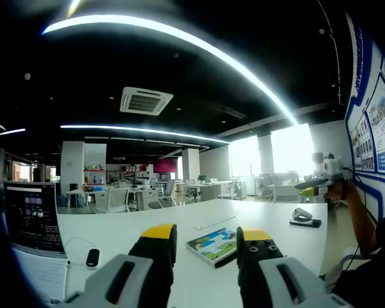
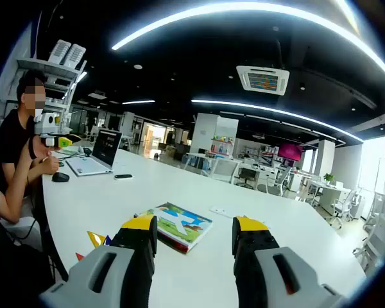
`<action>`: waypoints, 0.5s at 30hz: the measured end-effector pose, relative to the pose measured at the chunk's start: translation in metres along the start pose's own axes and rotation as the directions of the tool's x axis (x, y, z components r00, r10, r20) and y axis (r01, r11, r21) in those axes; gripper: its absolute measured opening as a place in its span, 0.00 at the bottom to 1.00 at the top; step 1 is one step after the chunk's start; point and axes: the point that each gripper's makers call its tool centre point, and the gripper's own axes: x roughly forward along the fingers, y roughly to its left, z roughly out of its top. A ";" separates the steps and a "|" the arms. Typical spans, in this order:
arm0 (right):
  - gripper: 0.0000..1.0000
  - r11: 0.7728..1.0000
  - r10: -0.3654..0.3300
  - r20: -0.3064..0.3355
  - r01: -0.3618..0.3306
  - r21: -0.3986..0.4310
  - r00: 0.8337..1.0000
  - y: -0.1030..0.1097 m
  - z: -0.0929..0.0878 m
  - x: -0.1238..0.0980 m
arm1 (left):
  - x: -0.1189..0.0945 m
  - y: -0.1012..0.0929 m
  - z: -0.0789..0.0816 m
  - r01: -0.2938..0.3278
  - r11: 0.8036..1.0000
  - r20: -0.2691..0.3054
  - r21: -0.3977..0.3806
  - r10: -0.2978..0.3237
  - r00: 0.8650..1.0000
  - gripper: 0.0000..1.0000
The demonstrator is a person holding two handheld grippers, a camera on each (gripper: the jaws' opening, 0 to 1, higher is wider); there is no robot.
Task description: Pick up the tangram pieces one by one and place each piece onto its matching region on the pattern sheet, fitting the shapes together until the outline on the sheet is completely filled by the tangram pieces
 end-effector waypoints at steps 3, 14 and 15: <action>0.48 1.000 -0.002 -0.003 0.002 -0.001 1.000 -0.001 -0.001 0.000 | 0.001 0.000 -0.001 0.000 1.000 -0.002 0.001 0.000 1.000 0.39; 0.48 1.000 0.004 -0.008 -0.004 -0.012 1.000 0.001 -0.002 0.001 | 0.002 -0.001 -0.002 0.004 1.000 -0.009 0.002 -0.004 1.000 0.38; 0.48 1.000 0.005 -0.009 -0.005 -0.012 1.000 0.002 -0.002 0.001 | 0.002 -0.001 -0.002 0.003 1.000 -0.009 0.001 -0.003 1.000 0.38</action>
